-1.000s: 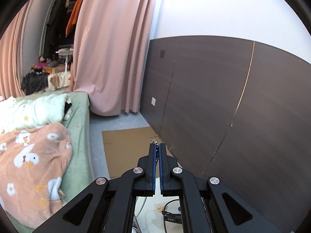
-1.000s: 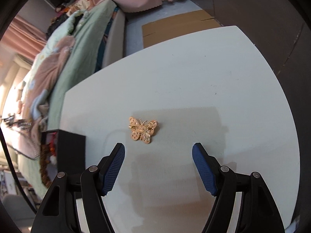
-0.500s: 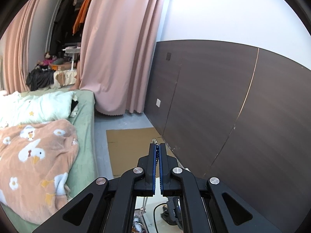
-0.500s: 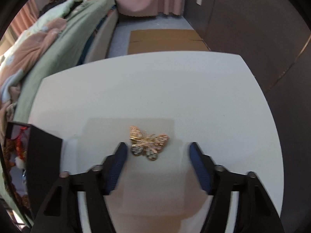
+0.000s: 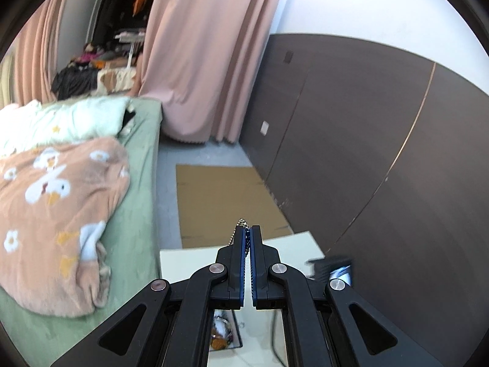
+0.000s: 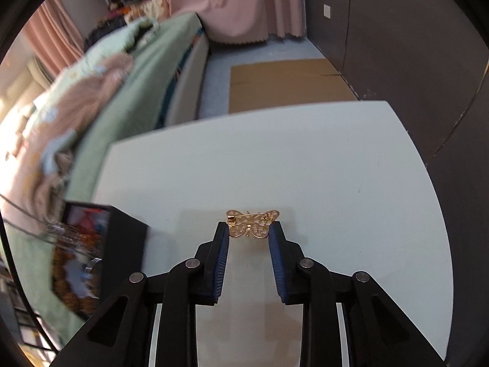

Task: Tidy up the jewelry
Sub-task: 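Lift the silver chain with the left gripper while the right gripper grasps the gold butterfly, then lower the gold butterfly and silver chain into the black box and release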

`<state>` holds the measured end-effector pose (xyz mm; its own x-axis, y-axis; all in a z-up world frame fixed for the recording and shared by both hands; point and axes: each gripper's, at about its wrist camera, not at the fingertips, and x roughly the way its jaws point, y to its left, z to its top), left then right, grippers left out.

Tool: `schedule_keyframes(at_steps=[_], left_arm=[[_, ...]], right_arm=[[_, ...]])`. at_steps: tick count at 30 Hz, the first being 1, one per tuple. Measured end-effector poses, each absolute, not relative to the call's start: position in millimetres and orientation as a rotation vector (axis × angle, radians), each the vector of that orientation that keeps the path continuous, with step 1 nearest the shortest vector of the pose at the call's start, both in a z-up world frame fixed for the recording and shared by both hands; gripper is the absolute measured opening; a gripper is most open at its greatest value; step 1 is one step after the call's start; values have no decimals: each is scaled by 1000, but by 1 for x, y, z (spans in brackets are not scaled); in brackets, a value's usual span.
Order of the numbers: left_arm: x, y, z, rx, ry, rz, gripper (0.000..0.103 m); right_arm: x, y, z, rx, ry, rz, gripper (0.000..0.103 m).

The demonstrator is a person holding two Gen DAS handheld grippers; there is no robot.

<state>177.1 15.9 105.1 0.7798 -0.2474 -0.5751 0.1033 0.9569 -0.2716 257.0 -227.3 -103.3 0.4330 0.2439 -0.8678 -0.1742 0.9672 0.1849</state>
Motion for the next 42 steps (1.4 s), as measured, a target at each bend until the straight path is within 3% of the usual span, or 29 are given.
schedule_keyframes(at_steps=[12, 20, 22, 23, 24, 26, 42], left_arm=[[196, 8, 39, -279, 809, -175, 2], [212, 6, -23, -375, 1056, -199, 3], [209, 8, -28, -368, 1066, -180, 14], [208, 10, -29, -366, 1066, -174, 34], [205, 13, -29, -367, 1063, -164, 61], [202, 17, -27, -378, 1047, -156, 85], [185, 62, -23, -455, 1002, -50, 85]], right_arm=[[242, -240, -66, 260, 991, 423, 28], [233, -232, -60, 278, 966, 476, 28], [233, -228, -61, 281, 970, 489, 28], [233, -227, -60, 283, 970, 498, 28], [232, -225, -60, 286, 969, 512, 28], [231, -220, -59, 300, 964, 545, 28], [212, -153, -66, 249, 983, 729, 28]])
